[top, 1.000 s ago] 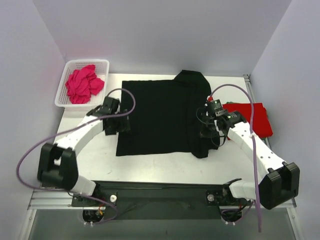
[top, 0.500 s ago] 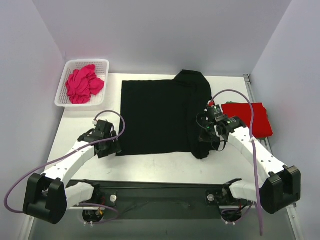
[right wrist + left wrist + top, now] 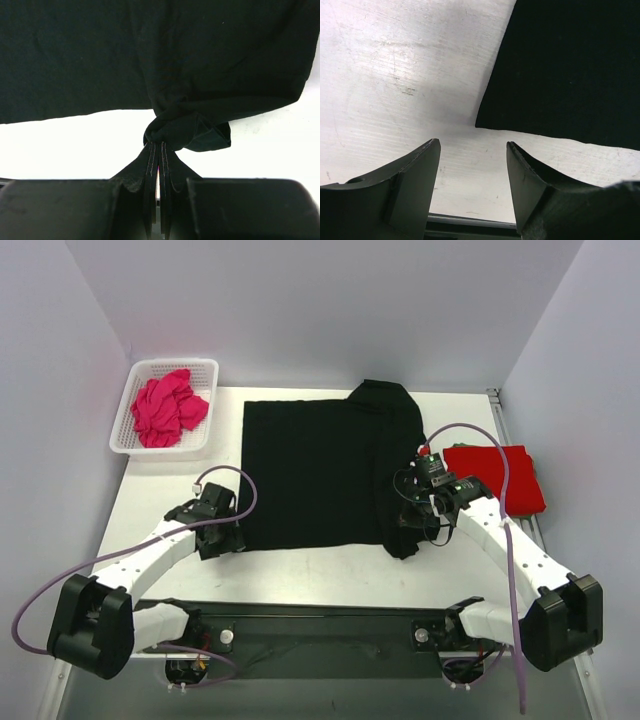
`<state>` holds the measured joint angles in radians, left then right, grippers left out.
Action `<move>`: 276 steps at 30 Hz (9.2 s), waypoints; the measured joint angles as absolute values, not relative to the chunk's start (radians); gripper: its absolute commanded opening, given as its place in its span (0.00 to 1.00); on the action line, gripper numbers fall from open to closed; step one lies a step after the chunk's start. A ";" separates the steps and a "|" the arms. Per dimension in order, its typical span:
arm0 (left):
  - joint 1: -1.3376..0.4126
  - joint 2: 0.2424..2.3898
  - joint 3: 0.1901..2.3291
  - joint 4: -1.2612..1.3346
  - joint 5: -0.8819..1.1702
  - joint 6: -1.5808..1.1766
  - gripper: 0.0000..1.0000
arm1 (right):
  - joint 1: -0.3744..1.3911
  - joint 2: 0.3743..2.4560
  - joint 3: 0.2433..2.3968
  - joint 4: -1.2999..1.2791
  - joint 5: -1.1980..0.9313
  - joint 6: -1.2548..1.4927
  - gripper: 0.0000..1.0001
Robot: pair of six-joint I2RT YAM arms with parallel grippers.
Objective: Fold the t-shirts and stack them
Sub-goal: Flatten out the tshirt
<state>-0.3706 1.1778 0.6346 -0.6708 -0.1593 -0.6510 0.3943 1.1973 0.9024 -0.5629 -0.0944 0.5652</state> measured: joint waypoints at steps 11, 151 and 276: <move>-0.372 1.237 0.631 -0.614 -0.149 -0.661 0.59 | 0.394 1.198 0.902 -0.563 -0.102 0.565 0.00; 0.290 1.306 0.842 -0.466 0.384 -0.363 0.00 | 0.246 1.507 0.721 -0.711 -0.117 0.737 0.36; 0.092 1.277 1.786 -0.213 0.304 -0.934 0.00 | 0.150 1.330 2.247 -0.638 0.025 0.435 0.00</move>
<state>0.0921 1.2770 1.7863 -0.2131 0.3042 -0.9337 0.1501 1.3304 2.2467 -0.6384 0.0246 0.4355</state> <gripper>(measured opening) 0.026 0.053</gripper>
